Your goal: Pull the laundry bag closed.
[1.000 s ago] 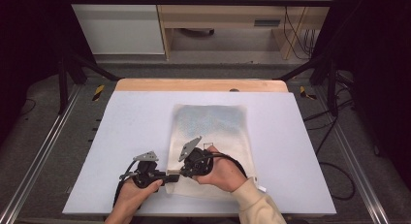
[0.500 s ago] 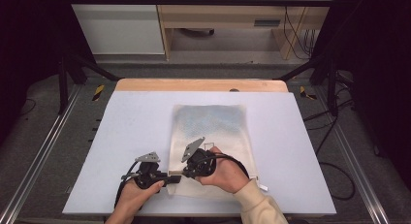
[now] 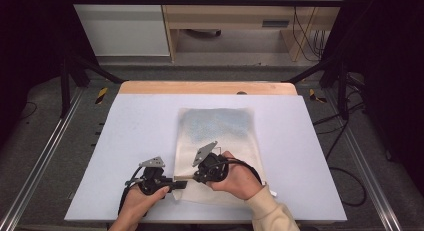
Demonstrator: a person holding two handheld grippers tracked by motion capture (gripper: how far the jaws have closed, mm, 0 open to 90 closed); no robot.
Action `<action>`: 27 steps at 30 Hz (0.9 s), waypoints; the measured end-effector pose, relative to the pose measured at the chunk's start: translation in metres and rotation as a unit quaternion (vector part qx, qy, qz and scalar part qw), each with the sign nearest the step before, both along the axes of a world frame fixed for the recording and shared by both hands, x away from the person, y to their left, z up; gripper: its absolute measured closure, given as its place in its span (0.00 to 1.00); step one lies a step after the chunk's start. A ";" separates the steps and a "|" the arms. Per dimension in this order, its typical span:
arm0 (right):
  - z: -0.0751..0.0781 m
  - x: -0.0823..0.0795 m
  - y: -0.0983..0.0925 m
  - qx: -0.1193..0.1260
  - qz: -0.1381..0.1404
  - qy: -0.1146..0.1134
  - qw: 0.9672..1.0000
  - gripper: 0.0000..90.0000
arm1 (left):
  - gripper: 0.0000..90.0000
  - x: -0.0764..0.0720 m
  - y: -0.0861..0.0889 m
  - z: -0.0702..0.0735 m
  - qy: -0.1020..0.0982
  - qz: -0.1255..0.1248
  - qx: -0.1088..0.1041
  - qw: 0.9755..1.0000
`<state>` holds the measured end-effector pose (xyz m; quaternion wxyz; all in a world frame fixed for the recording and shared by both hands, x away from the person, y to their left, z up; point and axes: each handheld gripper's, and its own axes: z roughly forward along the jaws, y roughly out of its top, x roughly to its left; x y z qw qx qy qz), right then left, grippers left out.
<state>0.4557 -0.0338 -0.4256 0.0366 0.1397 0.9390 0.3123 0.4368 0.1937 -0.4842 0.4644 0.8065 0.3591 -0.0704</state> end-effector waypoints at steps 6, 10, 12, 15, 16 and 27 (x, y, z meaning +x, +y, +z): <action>0.000 0.000 -0.013 0.003 -0.015 0.000 1.000 0.91 | 0.94 0.000 0.000 -0.002 0.002 0.001 0.000 1.000; 0.001 0.000 -0.019 0.004 -0.019 0.001 1.000 0.91 | 0.94 0.000 0.000 -0.002 0.003 0.001 -0.002 1.000; 0.001 0.000 -0.021 0.005 -0.022 -0.001 1.000 0.91 | 0.94 0.000 0.000 -0.002 0.003 0.001 -0.003 1.000; 0.002 -0.001 -0.024 0.009 -0.030 0.002 1.000 0.91 | 0.94 0.000 -0.001 -0.002 0.003 0.000 -0.003 1.000; 0.002 -0.001 -0.026 0.010 -0.026 0.002 1.000 0.91 | 0.94 0.000 -0.001 -0.002 0.002 0.000 -0.002 1.000; 0.000 -0.004 -0.036 0.011 -0.041 0.006 0.999 0.91 | 0.94 -0.002 -0.005 -0.003 0.000 -0.001 0.000 1.000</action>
